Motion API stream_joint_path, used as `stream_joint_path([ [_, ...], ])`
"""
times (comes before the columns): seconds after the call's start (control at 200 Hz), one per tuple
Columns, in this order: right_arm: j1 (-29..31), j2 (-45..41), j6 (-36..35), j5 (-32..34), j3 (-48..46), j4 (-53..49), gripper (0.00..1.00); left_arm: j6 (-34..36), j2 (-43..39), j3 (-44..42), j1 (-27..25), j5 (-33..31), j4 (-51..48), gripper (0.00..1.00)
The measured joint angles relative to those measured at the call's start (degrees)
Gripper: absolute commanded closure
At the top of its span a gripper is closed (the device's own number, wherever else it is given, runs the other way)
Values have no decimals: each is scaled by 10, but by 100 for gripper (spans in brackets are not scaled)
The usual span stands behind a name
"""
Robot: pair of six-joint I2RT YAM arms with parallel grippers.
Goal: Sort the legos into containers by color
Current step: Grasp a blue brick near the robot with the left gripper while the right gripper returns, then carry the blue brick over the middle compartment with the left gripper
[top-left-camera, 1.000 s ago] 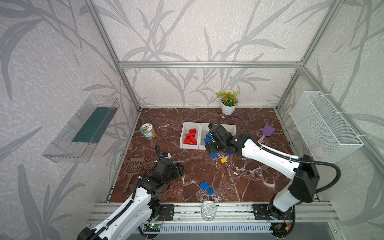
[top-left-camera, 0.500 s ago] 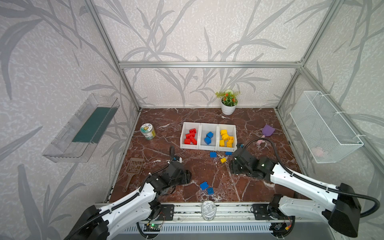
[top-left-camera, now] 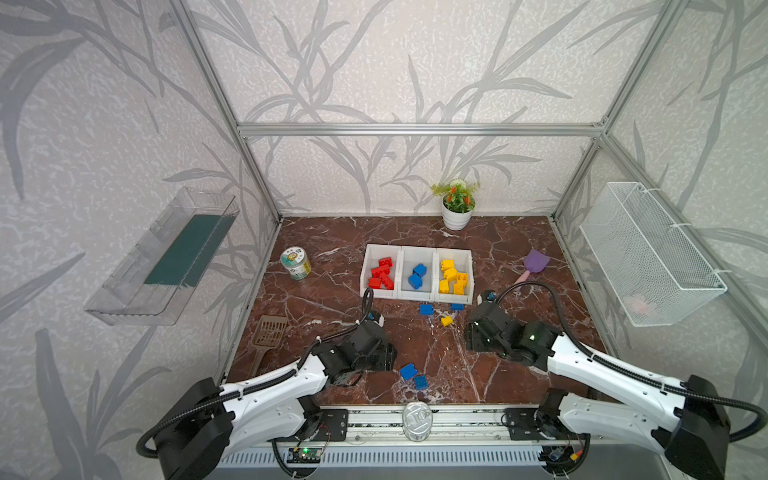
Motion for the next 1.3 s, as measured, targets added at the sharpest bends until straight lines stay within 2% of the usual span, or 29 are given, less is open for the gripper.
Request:
stream_joint_path([
  [0.33, 0, 0, 5, 0, -16, 3, 30, 53, 79, 49, -70, 21, 9, 31],
  [0.7, 0, -8, 16, -2, -33, 7, 30, 101, 193, 108, -126, 24, 4, 37],
  [0.935, 0, -10, 24, -3, -36, 7, 30, 107, 216, 124, -134, 1, 3, 46],
  [1.3, 0, -15, 26, -3, -38, 7, 30, 107, 207, 125, -135, -34, -28, 47],
])
